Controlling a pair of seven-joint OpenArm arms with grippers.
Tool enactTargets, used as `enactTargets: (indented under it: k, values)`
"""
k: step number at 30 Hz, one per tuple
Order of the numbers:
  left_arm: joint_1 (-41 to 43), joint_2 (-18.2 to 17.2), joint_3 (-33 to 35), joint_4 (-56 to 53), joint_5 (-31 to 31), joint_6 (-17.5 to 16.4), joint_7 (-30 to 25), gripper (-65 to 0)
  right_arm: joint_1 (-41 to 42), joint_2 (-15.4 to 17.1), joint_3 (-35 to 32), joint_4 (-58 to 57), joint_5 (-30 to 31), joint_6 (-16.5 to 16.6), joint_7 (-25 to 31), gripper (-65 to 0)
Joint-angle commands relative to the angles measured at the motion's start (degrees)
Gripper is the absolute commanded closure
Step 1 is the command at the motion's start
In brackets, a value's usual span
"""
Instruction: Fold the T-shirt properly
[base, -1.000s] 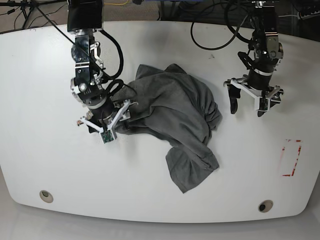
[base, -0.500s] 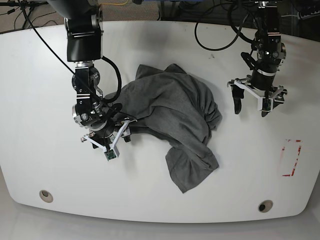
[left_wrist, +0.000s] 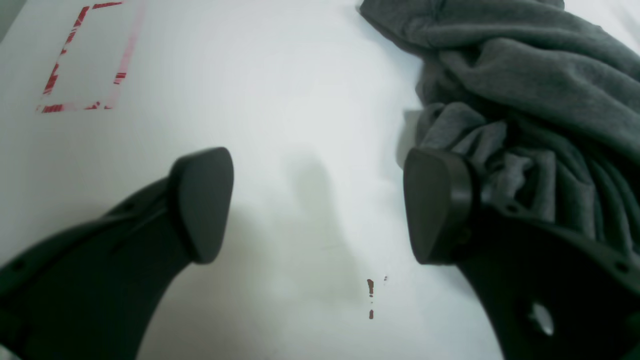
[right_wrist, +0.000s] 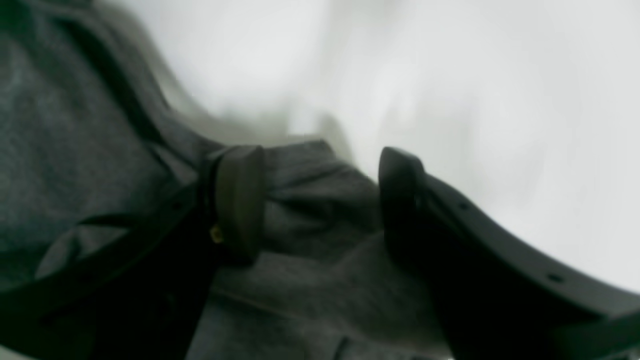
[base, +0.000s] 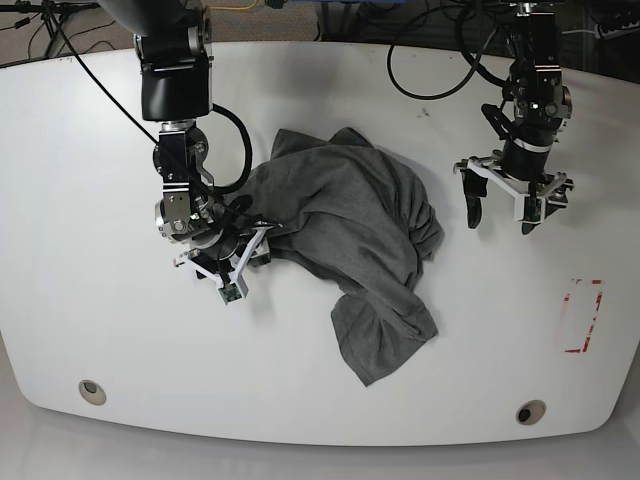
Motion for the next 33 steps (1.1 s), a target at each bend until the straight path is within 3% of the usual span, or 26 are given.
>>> enactTargets:
  k: [1,10,18,25,28,33]
  values:
    - [-0.45,-0.24,-0.18,1.20,-0.38,0.13,-1.36,-49.7,1.21,-0.35,0.14,0.83,0.59,0.37,1.04,-34.6]
    - [0.43,-0.24,-0.26,1.20,-0.38,0.13,-1.36,-49.7,-0.72,-1.14,0.14,1.10,0.51,0.55,1.04,-34.6]
    - [0.43,-0.24,-0.26,1.20,-0.38,0.13,-1.36,-49.7,-1.25,-2.99,0.23,0.83,0.07,3.54,1.13,-34.6]
    - [0.34,-0.24,-0.26,1.20,-0.38,0.13,-1.36,-49.7,-1.52,-3.08,0.23,-1.98,0.07,3.54,4.21,-33.1]
    - [0.34,-0.24,-0.26,1.20,-0.38,0.13,-1.36,-49.7,-1.43,-3.08,0.23,-3.74,0.07,3.54,5.00,-26.8]
    - [0.34,-0.24,-0.26,1.20,-0.38,0.13,-1.36,-49.7,-1.52,-3.08,0.23,-4.44,0.07,3.71,5.44,-8.6]
